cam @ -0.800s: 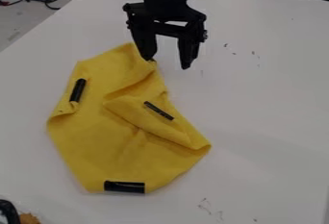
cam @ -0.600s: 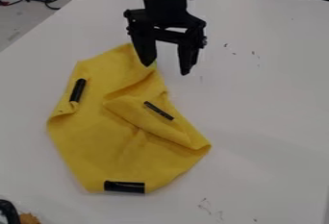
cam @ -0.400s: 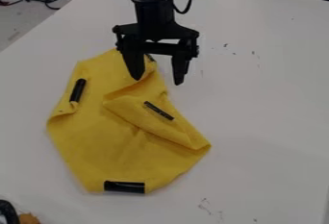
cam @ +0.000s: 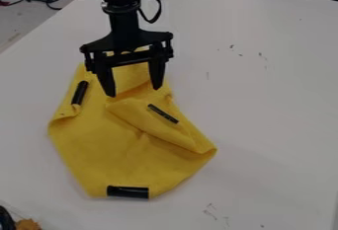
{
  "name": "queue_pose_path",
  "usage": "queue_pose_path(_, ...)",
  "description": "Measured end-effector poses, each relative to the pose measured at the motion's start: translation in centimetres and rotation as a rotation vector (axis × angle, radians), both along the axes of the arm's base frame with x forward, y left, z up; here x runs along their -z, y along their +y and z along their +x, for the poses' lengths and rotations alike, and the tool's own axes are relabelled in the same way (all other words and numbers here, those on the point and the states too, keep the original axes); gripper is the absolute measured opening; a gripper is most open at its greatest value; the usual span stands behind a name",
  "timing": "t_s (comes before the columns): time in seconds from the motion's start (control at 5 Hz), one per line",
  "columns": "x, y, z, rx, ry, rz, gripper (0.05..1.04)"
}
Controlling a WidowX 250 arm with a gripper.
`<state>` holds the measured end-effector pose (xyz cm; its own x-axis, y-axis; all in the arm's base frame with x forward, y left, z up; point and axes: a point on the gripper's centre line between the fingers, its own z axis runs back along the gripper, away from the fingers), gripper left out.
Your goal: Unfold the cloth from bottom left to top right
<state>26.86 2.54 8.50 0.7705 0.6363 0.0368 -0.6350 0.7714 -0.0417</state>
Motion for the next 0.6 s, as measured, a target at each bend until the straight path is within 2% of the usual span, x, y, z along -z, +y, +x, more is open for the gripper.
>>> queue_pose_path(0.2, 1.0, 1.7, 0.0, -0.248, -0.046, 0.039, 0.999)
queue_pose_path(0.4, 2.4, 2.3, 0.6, -0.366, -0.057, 0.041, 0.999)
queue_pose_path(0.6, 3.6, 2.5, 1.5, -0.471, -0.021, 0.041, 0.999)
